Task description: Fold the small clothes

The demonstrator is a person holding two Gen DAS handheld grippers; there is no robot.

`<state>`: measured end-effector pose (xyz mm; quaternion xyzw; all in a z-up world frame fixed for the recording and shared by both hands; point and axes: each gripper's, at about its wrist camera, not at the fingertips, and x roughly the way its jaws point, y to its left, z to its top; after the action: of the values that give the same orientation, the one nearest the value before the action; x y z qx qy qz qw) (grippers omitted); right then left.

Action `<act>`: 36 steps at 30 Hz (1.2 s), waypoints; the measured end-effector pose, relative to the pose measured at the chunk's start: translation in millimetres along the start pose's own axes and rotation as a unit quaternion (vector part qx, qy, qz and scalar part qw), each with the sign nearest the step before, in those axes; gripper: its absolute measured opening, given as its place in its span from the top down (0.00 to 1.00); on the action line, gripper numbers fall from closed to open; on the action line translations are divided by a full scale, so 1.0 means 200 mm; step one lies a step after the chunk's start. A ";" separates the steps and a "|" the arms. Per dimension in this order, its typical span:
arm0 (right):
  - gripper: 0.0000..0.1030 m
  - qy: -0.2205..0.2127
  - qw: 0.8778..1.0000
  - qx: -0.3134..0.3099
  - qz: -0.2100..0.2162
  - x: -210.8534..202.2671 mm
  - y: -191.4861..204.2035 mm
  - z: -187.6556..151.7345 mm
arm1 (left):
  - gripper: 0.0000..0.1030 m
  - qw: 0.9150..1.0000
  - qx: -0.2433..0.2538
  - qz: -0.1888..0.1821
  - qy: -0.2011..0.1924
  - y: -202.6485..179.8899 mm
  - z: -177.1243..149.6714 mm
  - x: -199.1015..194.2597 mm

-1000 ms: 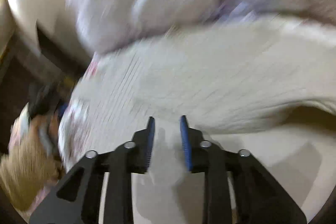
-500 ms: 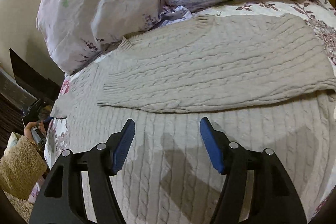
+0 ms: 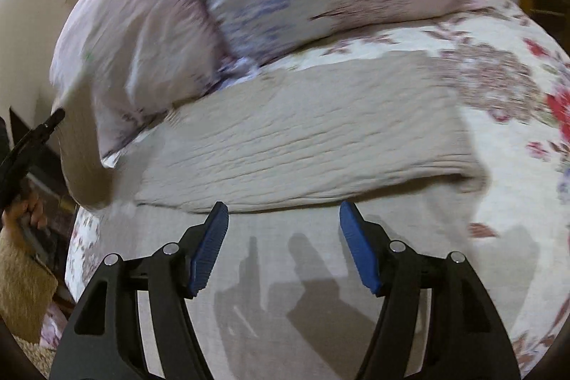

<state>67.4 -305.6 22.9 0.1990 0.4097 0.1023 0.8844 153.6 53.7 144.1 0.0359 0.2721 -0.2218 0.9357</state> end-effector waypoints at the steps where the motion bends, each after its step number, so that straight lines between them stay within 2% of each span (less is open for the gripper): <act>1: 0.33 0.000 1.000 0.007 -0.009 -0.02 -0.05 0.00 | 0.87 0.999 0.040 -0.026 0.023 -0.18 -0.03 0.08; 3: 0.33 0.004 1.000 0.020 -0.022 -0.05 -0.13 -0.02 | 0.70 0.991 0.093 -0.061 0.072 -0.45 -0.15 0.18; 4: 0.33 0.004 0.999 0.028 -0.027 -0.09 -0.17 -0.03 | 0.64 0.989 0.102 -0.060 0.084 -0.51 -0.23 0.19; 6: 0.32 0.000 0.999 0.038 -0.038 -0.16 -0.25 -0.07 | 0.37 0.993 0.078 -0.027 0.090 -0.47 -0.36 0.11; 8: 0.32 0.007 0.998 0.053 -0.046 -0.23 -0.34 -0.12 | 0.25 0.995 0.030 0.009 0.099 -0.36 -0.45 0.02; 10: 0.32 0.028 0.996 0.077 -0.036 -0.28 -0.42 -0.19 | 0.22 0.989 -0.044 0.058 0.127 -0.19 -0.60 -0.12; 11: 0.33 0.047 0.995 0.090 -0.024 -0.30 -0.45 -0.25 | 0.22 0.983 -0.077 0.080 0.148 -0.09 -0.69 -0.19; 12: 0.36 0.067 0.993 0.099 -0.013 -0.31 -0.48 -0.31 | 0.22 0.977 -0.103 0.092 0.163 -0.04 -0.75 -0.24; 14: 0.41 0.077 0.992 0.097 0.012 -0.35 -0.48 -0.39 | 0.22 0.964 -0.159 0.103 0.186 0.06 -0.88 -0.35; 15: 0.46 0.090 0.990 0.101 0.030 -0.36 -0.48 -0.42 | 0.23 0.955 -0.199 0.096 0.198 0.13 -0.97 -0.40; 16: 0.57 0.100 0.988 0.107 0.050 -0.37 -0.48 -0.45 | 0.25 0.948 -0.226 0.087 0.205 0.14 -1.03 -0.44; 17: 0.62 0.125 0.981 0.123 0.085 -0.36 -0.49 -0.50 | 0.30 0.940 -0.260 0.069 0.210 0.16 -1.10 -0.49; 18: 0.68 0.147 0.973 0.137 0.112 -0.34 -0.49 -0.54 | 0.31 0.939 -0.271 0.064 0.200 0.15 -1.12 -0.54; 20: 0.72 0.177 0.960 0.150 0.156 -0.33 -0.47 -0.63 | 0.37 0.935 -0.293 0.036 0.199 0.11 -1.17 -0.60; 21: 0.77 0.187 0.956 0.152 0.169 -0.32 -0.46 -0.66 | 0.42 0.930 -0.305 0.014 0.202 0.09 -1.20 -0.63; 22: 0.85 0.205 0.948 0.157 0.187 -0.30 -0.44 -0.70 | 0.42 0.928 -0.313 0.003 0.202 0.06 -1.22 -0.66; 25: 0.92 0.226 0.941 0.142 0.206 -0.26 -0.39 -0.72 | 0.49 0.923 -0.318 -0.026 0.214 -0.03 -1.23 -0.68; 26: 0.93 0.221 0.942 0.133 0.215 -0.25 -0.36 -0.69 | 0.59 0.922 -0.318 -0.033 0.218 -0.05 -1.23 -0.67; 27: 0.93 0.210 0.943 0.125 0.225 -0.24 -0.33 -0.65 | 0.81 0.916 -0.324 -0.052 0.229 -0.07 -1.23 -0.64; 28: 0.93 0.195 0.945 0.118 0.235 -0.23 -0.31 -0.59 | 0.90 0.912 -0.328 -0.063 0.236 -0.07 -1.23 -0.63; 29: 0.93 0.181 0.947 0.112 0.241 -0.22 -0.28 -0.54 | 0.91 0.910 -0.331 -0.074 0.240 -0.07 -1.21 -0.60; 30: 0.93 0.163 0.949 0.105 0.248 -0.21 -0.26 -0.46 | 0.92 0.909 -0.332 -0.091 0.237 -0.06 -1.18 -0.56; 32: 0.93 0.119 0.953 0.095 0.261 -0.20 -0.22 -0.30 | 0.92 0.916 -0.323 -0.122 0.207 -0.03 -1.06 -0.53; 33: 0.93 0.098 0.954 0.092 0.267 -0.19 -0.21 -0.22 | 0.92 0.921 -0.317 -0.127 0.189 -0.01 -0.99 -0.51; 34: 0.93 0.067 0.956 0.091 0.272 -0.18 -0.20 -0.10 | 0.92 0.929 -0.308 -0.127 0.161 0.05 -0.89 -0.48; 36: 0.93 0.028 0.958 0.096 0.270 -0.12 -0.20 0.07 | 0.93 0.939 -0.300 -0.124 0.111 0.18 -0.70 -0.39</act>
<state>63.7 -353.3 31.3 0.3829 0.3735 0.3033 0.7886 40.0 142.8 64.4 -0.2563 0.4300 -0.2389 0.8320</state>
